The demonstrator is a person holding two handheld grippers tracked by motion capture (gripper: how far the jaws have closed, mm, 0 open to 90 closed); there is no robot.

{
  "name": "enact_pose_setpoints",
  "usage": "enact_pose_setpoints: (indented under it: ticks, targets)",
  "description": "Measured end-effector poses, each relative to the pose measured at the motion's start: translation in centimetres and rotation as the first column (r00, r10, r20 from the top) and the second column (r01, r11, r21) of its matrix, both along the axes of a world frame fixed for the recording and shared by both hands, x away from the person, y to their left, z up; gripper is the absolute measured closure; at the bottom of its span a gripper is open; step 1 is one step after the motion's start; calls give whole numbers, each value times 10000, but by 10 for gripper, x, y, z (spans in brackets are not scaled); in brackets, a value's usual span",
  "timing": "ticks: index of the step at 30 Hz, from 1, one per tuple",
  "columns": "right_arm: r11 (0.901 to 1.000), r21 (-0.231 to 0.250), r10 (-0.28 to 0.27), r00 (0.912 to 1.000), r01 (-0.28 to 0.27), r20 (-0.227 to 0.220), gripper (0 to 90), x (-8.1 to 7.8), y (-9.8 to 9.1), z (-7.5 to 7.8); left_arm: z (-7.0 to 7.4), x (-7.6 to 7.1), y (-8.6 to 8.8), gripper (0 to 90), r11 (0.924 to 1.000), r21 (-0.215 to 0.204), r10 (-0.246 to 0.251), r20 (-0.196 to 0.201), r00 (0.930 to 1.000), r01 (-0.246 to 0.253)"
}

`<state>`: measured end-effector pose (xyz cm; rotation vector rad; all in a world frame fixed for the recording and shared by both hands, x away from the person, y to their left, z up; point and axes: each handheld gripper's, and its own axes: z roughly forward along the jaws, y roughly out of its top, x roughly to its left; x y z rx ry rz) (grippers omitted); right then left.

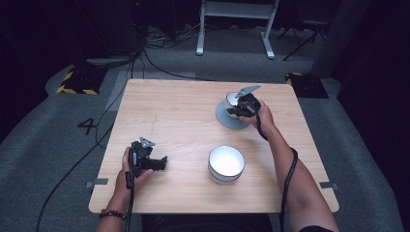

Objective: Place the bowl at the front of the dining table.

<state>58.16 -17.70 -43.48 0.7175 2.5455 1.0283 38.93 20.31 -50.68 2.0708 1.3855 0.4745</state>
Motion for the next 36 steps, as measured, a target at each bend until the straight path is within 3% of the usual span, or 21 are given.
enact_pose_setpoints:
  ticks: [6, 8, 11, 13, 16, 19, 21, 28, 29, 32, 36]
  targets:
    - [9992, -345, -184, 9997, 190, 166, 815, 3, 2, -2, 0, 0, 0, 0, 10000, -5, 5, 3, 10000, -5]
    - [9994, -250, -235, 9997, 237, 82, 815, 4, 3, -3, 0, 0, 0, 0, 10000, 6, -2, 19, 10000, 2]
    - [9969, -674, -390, 9990, 405, 235, 815, 7, 4, -4, 0, 0, 0, 0, 10000, -9, 8, 2, 10000, -8]
    - [9974, -587, -415, 9988, 429, 241, 814, 8, 5, -5, 0, 0, 0, 0, 10000, -2, 3, 3, 10000, -3]
    - [9942, -986, -415, 9989, 433, 200, 814, 11, 8, -7, 0, 0, 0, 0, 10000, 6, 0, 18, 10000, 0]
    - [9947, -964, -351, 9992, 366, 170, 813, 12, 10, -9, 0, 0, 0, 0, 10000, 12, -1, 22, 10000, 1]
    - [9923, -1214, -225, 9993, 260, 304, 814, 14, 10, -9, 0, 0, 0, 0, 10000, 18, 2, 27, 10000, -2]
    - [9959, -887, -200, 9998, 199, 1, 824, 11, 9, -15, 0, 0, 0, 0, 10000, -11, 2, -2, 10000, -2]
    - [9979, -613, -211, 9997, 201, -159, 826, 11, 8, -17, 0, 0, 0, 0, 10000, -3, 7, 4, 10000, -7]
    - [9979, -624, -177, 9995, 162, -245, 825, 12, 8, -18, 0, 0, 0, 0, 10000, 12, 11, 15, 10000, -11]
    - [9998, -135, -150, 9982, 142, -582, 799, 14, 5, -22, 0, 0, 0, 0, 10000, 9, 15, 15, 10000, -15]
